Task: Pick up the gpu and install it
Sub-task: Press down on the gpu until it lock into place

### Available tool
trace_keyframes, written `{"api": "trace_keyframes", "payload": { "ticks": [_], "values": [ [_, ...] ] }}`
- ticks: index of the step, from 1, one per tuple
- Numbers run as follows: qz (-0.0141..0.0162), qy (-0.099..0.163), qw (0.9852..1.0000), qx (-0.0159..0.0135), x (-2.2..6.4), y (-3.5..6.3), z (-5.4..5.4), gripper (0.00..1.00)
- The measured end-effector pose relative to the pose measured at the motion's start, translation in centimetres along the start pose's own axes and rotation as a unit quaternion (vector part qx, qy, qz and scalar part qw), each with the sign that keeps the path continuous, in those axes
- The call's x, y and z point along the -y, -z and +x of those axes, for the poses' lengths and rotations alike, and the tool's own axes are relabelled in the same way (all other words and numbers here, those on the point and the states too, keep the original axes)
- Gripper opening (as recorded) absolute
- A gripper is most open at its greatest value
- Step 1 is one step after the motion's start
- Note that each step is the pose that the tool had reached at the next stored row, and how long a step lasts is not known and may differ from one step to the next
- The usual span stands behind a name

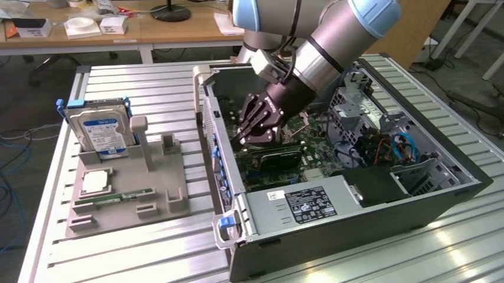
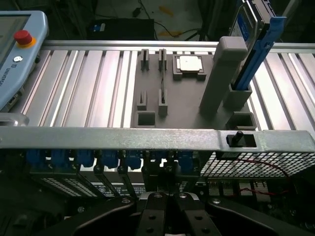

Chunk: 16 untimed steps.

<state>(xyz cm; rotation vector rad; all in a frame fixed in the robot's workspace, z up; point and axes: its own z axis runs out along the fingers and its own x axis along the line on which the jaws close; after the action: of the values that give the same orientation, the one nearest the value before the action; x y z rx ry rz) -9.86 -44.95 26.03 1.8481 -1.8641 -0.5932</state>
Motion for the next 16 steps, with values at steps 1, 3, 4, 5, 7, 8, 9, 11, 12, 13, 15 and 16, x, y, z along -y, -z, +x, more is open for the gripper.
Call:
{"api": "trace_keyframes", "payload": {
  "ticks": [1, 3, 4, 5, 7, 8, 9, 11, 12, 13, 15, 16],
  "values": [
    [-0.0005, 0.0, 1.0, -0.0003, 0.03, -0.05, 0.0, 0.1],
    [-0.0009, 0.0, 1.0, -0.0004, 0.14, -0.19, 0.0, 0.1],
    [-0.0008, 0.0, 1.0, -0.0003, 0.25, -0.33, 0.0, 0.1],
    [-0.0009, 0.0, 1.0, -0.0003, 0.35, -0.48, 0.0, 0.1],
    [-0.0009, 0.0, 1.0, -0.0003, 0.49, -0.68, 0.0, 0.1],
    [-0.001, 0.0, 1.0, -0.0004, 0.5, -0.68, 0.0, 0.1],
    [-0.0011, 0.0, 1.0, -0.0003, 0.54, -0.65, 0.0, 0.1],
    [-0.0011, 0.0, 1.0, -0.0002, 0.78, -0.49, 0.0, 0.1],
    [-0.0011, 0.0, 1.0, -0.0003, 0.92, -0.39, 0.0, 0.1],
    [-0.0012, 0.0, 1.0, -0.0003, 1.03, -0.3, 0.0, 0.1],
    [-0.0011, 0.0, 1.0, -0.0003, 1.19, -0.19, 0.0, 0.1],
    [-0.0011, 0.0, 1.0, -0.0004, 1.24, -0.15, 0.0, 0.1]
  ]
}}
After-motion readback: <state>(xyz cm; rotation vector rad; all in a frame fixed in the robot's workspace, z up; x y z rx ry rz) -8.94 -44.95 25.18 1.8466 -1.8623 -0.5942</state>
